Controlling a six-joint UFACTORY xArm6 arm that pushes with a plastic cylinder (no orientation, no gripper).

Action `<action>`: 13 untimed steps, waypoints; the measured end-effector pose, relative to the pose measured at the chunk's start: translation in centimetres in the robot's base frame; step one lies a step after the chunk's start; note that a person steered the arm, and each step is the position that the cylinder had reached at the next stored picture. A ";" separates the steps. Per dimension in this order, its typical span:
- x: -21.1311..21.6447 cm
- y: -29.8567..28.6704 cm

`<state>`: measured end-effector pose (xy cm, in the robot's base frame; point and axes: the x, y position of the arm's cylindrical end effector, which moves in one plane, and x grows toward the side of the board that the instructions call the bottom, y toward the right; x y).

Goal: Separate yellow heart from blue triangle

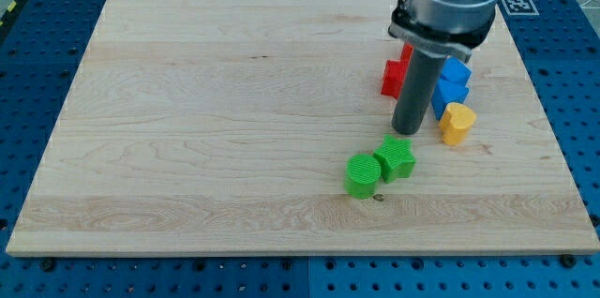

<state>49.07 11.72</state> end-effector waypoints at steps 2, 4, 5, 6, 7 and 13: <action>5.0 0.9; 5.6 7.3; 5.6 10.4; 5.2 12.6; 4.2 13.8; -2.8 4.5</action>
<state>46.23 16.21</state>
